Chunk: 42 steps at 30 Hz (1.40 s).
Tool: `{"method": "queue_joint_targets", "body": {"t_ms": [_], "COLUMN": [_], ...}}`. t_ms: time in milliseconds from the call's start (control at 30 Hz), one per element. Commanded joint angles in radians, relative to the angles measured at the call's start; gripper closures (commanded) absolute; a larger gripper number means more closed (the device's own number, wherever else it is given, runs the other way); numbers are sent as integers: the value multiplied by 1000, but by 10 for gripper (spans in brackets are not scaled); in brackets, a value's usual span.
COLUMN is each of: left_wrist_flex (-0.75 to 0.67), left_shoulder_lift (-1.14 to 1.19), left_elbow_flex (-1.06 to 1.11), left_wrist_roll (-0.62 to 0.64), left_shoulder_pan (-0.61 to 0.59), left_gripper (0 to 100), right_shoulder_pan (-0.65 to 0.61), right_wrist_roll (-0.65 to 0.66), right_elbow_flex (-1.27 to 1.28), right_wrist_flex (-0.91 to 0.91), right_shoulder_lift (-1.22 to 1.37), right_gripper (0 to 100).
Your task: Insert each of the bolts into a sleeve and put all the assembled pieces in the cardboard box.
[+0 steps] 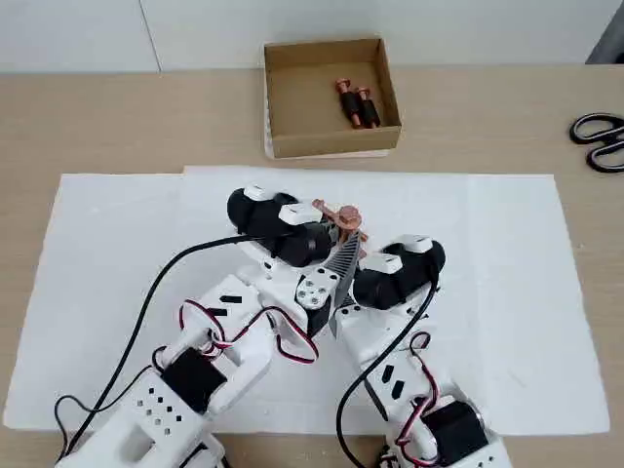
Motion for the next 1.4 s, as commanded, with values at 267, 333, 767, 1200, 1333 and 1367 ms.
{"method": "queue_joint_targets", "body": {"t_ms": [267, 333, 767, 1200, 1333, 1367], "left_wrist_flex": [26, 40, 107, 158, 195, 195], "left_shoulder_lift": [-17, -17, -21, -21, -21, -21], "left_elbow_flex": [-4, -7, -8, -7, -8, -8], "left_wrist_roll": [-15, -15, -11, -11, -11, -11], "left_shoulder_pan": [-5, -6, -8, -8, -8, -8], "left_gripper": [994, 994, 994, 994, 994, 994], "right_shoulder_pan": [-28, -31, -30, -30, -30, -30], "right_wrist_roll": [-8, -8, -8, -8, -8, -8], "right_elbow_flex": [-14, -14, -14, -14, -14, -14], "right_wrist_flex": [-21, -22, -28, -28, -28, -28], "right_shoulder_lift": [-1, -1, -8, -10, -10, -10], "right_gripper": [995, 995, 995, 995, 995, 995]}}
